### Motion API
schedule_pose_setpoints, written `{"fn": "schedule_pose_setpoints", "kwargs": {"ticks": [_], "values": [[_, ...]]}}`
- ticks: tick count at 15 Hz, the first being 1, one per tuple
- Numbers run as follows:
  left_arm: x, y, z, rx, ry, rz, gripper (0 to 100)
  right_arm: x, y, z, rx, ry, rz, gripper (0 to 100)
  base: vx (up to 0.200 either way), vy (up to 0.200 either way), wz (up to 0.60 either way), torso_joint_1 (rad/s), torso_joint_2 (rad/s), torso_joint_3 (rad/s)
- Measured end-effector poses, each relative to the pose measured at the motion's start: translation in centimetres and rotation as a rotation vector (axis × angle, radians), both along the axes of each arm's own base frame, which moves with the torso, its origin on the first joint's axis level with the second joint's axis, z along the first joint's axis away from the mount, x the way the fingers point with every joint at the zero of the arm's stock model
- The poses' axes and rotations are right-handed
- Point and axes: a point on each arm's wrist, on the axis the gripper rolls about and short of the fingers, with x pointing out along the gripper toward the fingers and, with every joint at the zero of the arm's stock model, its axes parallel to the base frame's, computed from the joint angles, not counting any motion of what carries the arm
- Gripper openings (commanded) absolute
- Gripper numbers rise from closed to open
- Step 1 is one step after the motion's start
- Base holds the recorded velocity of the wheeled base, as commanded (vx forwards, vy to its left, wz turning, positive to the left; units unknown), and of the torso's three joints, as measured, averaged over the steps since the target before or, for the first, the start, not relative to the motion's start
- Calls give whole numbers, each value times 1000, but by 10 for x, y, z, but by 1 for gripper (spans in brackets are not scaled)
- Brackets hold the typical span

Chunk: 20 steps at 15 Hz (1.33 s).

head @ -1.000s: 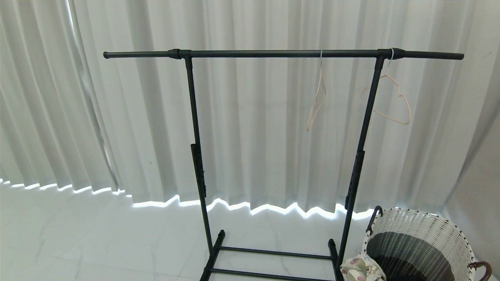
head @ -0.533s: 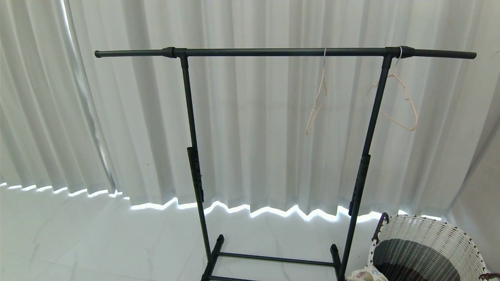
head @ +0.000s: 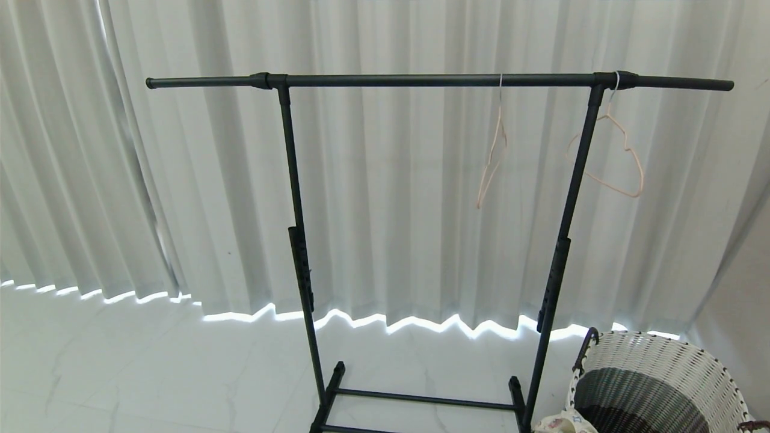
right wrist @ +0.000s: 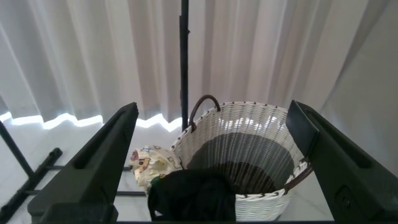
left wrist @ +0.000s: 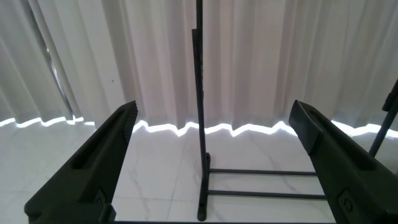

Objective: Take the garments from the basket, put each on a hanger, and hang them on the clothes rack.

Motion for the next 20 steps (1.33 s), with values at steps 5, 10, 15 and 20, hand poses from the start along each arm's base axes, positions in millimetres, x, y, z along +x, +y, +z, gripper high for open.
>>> {"fn": "schedule_pose_setpoints", "kwargs": {"ticks": [5,10,15,20], "values": [[0,0,0,1,0,0,100,0,1,3,-100,-31,37,100,0,0,0,0,0,0],[0,0,0,1,0,0,100,6,2,62,-96,-19,152,100,0,0,0,0,0,0],[0,0,0,1,0,0,100,109,8,87,-246,477,241,100,0,0,0,0,0,0],[0,0,0,-1,0,0,100,200,18,23,-416,827,357,100,0,0,0,0,0,0]]}}
